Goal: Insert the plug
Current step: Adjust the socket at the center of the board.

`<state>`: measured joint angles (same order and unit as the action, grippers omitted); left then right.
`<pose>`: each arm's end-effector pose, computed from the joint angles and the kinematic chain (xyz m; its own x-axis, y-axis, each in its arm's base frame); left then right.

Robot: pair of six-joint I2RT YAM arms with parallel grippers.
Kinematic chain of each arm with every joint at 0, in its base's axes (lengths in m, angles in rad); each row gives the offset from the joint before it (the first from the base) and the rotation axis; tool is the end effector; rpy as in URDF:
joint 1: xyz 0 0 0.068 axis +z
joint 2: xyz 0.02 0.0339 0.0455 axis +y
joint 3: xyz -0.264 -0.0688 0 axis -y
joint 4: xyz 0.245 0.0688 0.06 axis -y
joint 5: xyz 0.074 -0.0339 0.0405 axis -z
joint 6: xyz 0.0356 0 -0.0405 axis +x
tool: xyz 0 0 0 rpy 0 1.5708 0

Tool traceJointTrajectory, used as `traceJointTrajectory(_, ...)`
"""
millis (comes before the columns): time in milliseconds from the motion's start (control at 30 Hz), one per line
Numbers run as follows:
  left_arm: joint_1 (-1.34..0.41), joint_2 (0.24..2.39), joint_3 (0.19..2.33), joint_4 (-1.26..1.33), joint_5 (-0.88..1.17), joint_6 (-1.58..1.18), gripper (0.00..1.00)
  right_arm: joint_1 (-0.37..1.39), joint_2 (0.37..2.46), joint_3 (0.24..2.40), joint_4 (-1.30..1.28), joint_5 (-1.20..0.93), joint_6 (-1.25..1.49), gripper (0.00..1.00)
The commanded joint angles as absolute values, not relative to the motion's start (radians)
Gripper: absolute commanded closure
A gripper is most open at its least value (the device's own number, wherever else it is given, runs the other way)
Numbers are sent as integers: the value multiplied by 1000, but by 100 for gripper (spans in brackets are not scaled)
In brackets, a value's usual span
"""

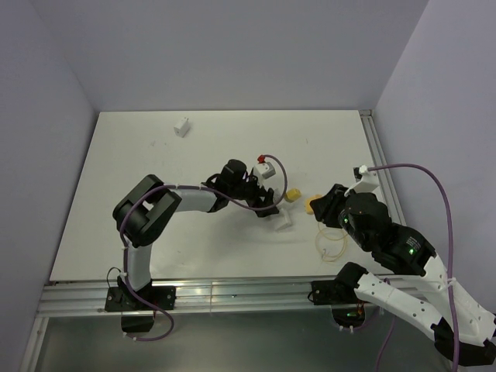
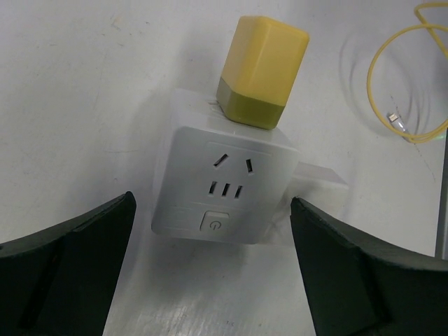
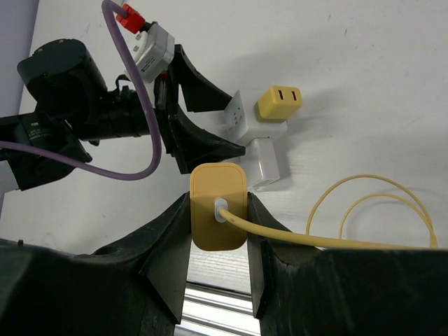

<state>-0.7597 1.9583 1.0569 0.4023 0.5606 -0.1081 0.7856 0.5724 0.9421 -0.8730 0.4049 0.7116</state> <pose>0.2844 -0.2963 0.1532 -0.4445 0.2962 -0.8454 0.8789 0.3264 -0.3477 0.0794 0.0596 0.3495 -0.5234 0.3254 -0.7875 -0.0849 0.8997 0.4282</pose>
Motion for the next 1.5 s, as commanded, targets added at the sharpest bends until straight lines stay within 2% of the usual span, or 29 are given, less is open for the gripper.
traceJointTrajectory(0, -759, 1916, 1051, 492, 562, -130, 1, 785, 560, 960, -819, 411, 698, 100)
traceJointTrajectory(133, -758, 1823, 985, 534, 488, -173, 0, 785, 557, 959, -816, 411, 700, 100)
traceJointTrajectory(333, -750, 1658, 888, 589, 258, -406, 1, 785, 561, 962, -804, 403, 696, 100)
traceJointTrajectory(500, -762, 1631, 968, 312, -68, -751, 1, 785, 546, 950, -795, 400, 703, 100)
traceJointTrajectory(733, -1001, 1611, 925, 368, -488, -983, 0, 785, 535, 959, -801, 397, 706, 100)
traceJointTrajectory(900, -1101, 1655, 986, 255, -695, -1120, 0, 785, 514, 968, -816, 397, 707, 100)
traceJointTrajectory(967, -1132, 1677, 1032, 94, -754, -1228, 1, 785, 508, 966, -828, 402, 710, 100)
traceJointTrajectory(1067, -1135, 1735, 1138, -92, -776, -1348, 0, 785, 488, 960, -834, 406, 715, 100)
traceJointTrajectory(1467, -1134, 1772, 1088, -11, -713, -1414, 4, 785, 472, 962, -841, 407, 712, 100)
